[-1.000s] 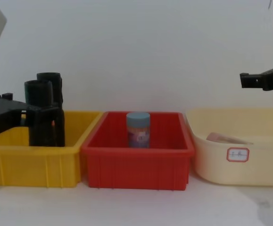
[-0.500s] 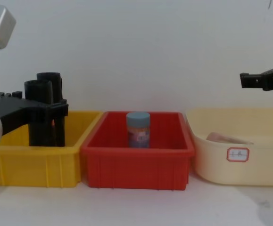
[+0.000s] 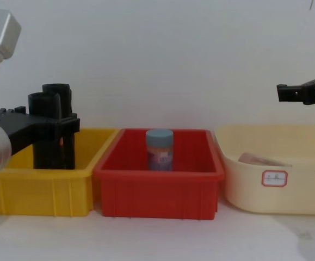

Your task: Pick up the garbage bag with the one hand and transfer it to the other hand.

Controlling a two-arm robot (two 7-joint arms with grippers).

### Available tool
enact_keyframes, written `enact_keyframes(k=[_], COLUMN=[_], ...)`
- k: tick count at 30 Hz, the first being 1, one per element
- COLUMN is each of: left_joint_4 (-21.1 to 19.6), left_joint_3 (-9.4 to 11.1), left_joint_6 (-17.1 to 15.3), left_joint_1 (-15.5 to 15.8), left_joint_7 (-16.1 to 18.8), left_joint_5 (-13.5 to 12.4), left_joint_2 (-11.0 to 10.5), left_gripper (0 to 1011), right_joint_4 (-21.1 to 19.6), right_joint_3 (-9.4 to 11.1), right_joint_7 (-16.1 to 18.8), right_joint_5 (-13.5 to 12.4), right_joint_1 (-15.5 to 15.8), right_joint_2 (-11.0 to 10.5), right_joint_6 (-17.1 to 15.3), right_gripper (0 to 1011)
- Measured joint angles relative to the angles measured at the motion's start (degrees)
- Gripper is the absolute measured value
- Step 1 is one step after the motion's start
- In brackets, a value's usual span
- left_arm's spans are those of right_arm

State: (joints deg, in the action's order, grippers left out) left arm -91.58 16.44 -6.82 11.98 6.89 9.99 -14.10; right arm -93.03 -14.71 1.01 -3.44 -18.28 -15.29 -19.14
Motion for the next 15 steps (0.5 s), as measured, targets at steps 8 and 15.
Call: enact_keyframes(k=[8, 15], left_joint_4=[1.4, 2.7], left_joint_3=[0.2, 0.6], left_joint_6=[0.6, 1.3], left_joint_1=[0.6, 1.5], left_joint_7=[0.9, 1.5], left_joint_5=[-0.8, -2.0], left_joint_2=[1.6, 2.5], left_gripper=[1001, 1001], right_joint_4=[0.0, 0.0], right_joint_3=[0.0, 0.0], right_joint_7=[0.0, 0.0], right_joint_5=[0.0, 0.0], right_joint_1=[0.0, 0.0], right_joint_2=[0.0, 0.0], right_joint_6=[0.0, 0.0], right_gripper=[1001, 1001])
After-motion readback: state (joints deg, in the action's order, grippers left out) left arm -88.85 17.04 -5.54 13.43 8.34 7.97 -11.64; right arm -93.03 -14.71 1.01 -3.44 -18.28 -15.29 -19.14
